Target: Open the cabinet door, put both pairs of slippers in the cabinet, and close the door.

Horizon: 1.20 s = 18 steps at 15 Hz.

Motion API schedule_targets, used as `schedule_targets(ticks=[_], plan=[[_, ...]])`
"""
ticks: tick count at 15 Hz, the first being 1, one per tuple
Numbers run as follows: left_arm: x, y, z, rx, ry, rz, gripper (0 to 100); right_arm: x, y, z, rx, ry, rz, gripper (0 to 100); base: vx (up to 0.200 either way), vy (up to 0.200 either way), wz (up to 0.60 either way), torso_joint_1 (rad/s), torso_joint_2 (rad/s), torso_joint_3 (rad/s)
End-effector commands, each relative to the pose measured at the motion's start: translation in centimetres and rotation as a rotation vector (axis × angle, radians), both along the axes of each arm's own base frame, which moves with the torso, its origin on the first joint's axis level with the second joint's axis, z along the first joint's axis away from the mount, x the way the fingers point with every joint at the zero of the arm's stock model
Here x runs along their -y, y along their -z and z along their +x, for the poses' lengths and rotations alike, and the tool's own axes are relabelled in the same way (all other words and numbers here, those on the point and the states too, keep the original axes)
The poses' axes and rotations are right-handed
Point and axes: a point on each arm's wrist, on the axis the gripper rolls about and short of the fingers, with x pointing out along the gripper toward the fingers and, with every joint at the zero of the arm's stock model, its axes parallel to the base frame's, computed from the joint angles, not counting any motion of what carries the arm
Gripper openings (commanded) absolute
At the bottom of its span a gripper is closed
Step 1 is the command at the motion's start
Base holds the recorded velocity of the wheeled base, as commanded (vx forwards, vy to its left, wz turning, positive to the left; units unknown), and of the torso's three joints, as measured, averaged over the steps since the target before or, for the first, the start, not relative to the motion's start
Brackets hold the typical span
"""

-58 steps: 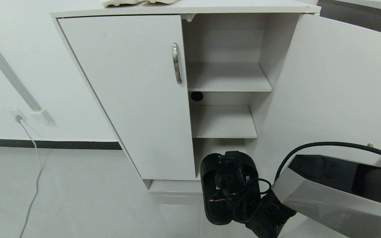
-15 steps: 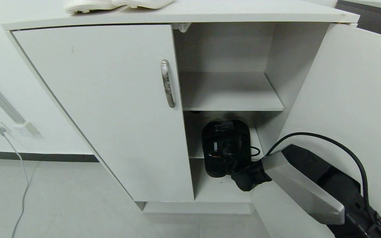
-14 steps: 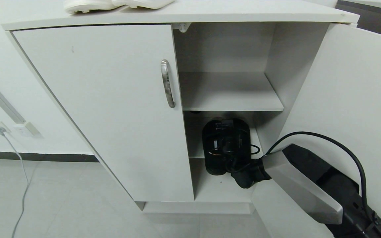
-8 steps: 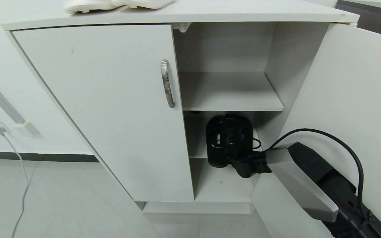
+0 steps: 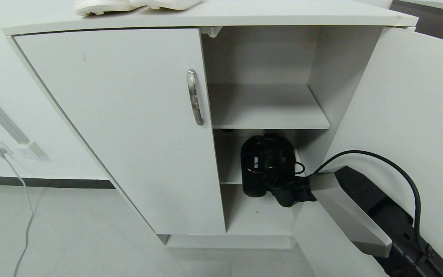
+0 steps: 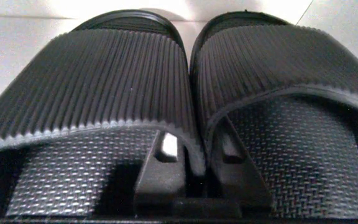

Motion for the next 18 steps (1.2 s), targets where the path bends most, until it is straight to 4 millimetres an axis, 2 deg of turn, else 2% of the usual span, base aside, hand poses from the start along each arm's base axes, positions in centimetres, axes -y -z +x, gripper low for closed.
schedule_targets(ticks=[1,5,7,12,18], plan=[[0.0,0.0,0.0,-0.001,-0.002,0.0,0,0.0,0.1,0.0,-0.001,0.0,-0.001,100,0.0,0.0,0.0,0.0,0.0,0.0],[0.0,0.0,0.0,-0.001,0.0,0.0,0,-0.3,-0.7,-0.5,0.022,0.007,0.01,100,0.0,0.0,0.0,0.0,0.0,0.0],[0.0,0.0,0.0,-0.001,0.0,0.0,0,-0.4,-1.2,-2.2,0.009,-0.002,0.0,100,0.0,0.0,0.0,0.0,0.0,0.0],[0.0,0.0,0.0,-0.001,0.001,0.002,0,-0.2,-3.9,-8.2,-0.015,-0.056,-0.019,100,0.0,0.0,0.0,0.0,0.0,0.0],[0.0,0.0,0.0,-0.001,0.001,0.002,0,2.1,-4.5,-16.5,-0.05,-0.1,-0.052,100,0.0,0.0,0.0,0.0,0.0,0.0]])
